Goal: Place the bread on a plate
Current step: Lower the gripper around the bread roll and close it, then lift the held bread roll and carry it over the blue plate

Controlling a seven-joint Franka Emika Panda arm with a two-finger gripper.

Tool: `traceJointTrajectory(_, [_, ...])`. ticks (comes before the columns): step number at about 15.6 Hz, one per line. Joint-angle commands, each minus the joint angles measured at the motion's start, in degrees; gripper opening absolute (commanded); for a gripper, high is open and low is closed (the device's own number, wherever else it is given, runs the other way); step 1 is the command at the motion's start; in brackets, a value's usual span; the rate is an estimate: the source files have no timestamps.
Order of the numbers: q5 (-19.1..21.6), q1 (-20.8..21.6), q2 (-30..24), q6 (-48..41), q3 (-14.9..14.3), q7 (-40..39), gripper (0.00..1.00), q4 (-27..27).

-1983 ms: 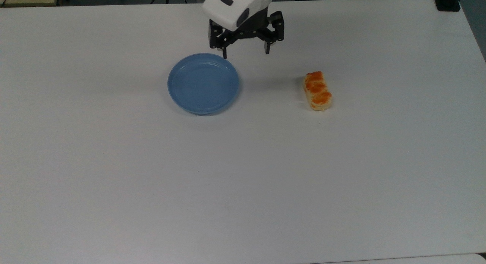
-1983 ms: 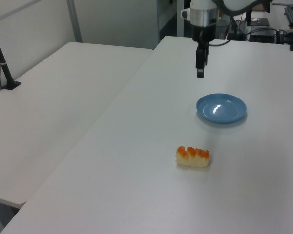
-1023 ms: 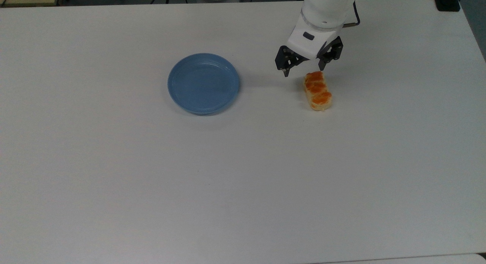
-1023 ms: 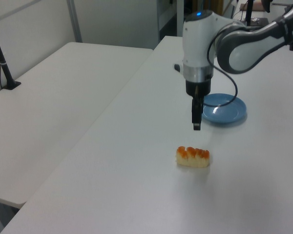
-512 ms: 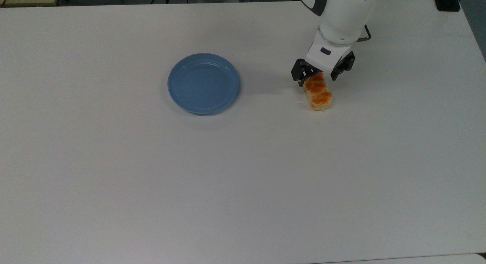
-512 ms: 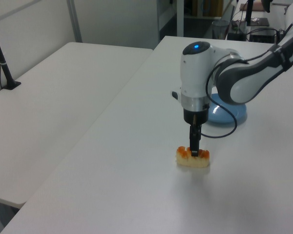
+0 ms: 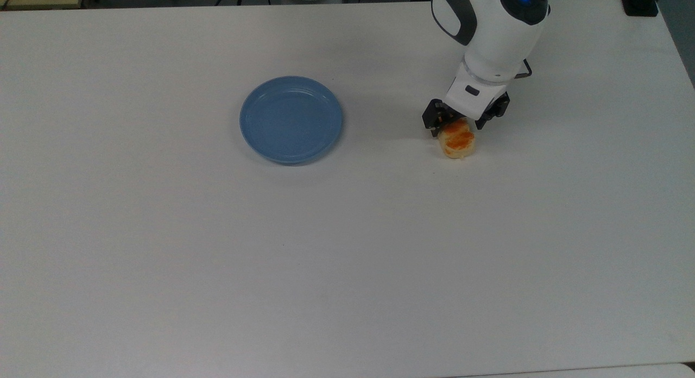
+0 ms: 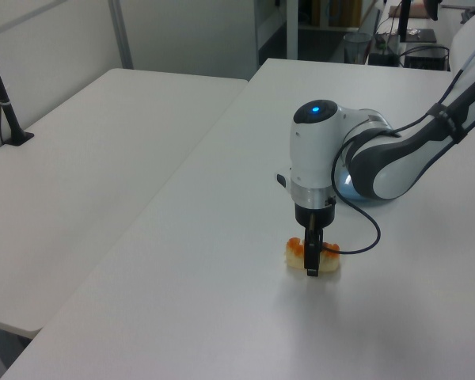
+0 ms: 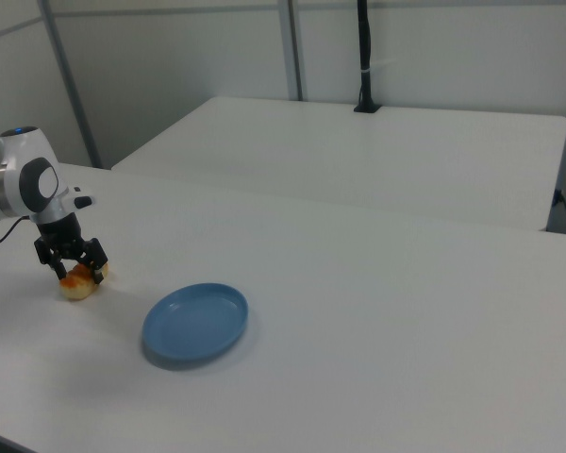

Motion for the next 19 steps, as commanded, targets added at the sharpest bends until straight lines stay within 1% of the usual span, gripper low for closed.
traceJointTrajectory(1, [-0.96,0.35,-0.59,1.25,-0.10,1.45,0.97,-0.77])
traceJointTrajectory(2, [-0.96,0.26,-0.59,1.25,-0.18,1.45,0.90,-0.85])
traceJointTrajectory(3, [-0.96,0.26,-0.59,1.25,-0.18,1.37,0.80,-0.85])
traceJointTrajectory(4, [-0.96,0.35,-0.59,1.25,-0.18,1.36,0.65,-0.85])
traceJointTrajectory(5, [-0.96,0.35,-0.59,1.25,-0.18,1.36,0.41,-0.77])
traceJointTrajectory(6, [-0.96,0.35,-0.59,1.25,-0.18,1.28,0.31,-0.77])
traceJointTrajectory(7, [-0.96,0.35,-0.68,1.25,-0.18,1.19,0.28,-0.77])
traceJointTrajectory(10, [-0.96,0.00,-2.17,0.37,-0.36,0.75,0.28,-0.59])
traceJointTrajectory(13, [-0.96,-0.35,-4.98,-4.01,-1.23,-0.74,0.28,0.02])
traceJointTrajectory(17, [-0.96,-0.88,-7.97,-8.50,-4.92,-5.83,0.29,0.29])
traceJointTrajectory(19, [-0.87,-1.93,-9.29,-11.57,-6.51,-9.60,0.29,0.29])
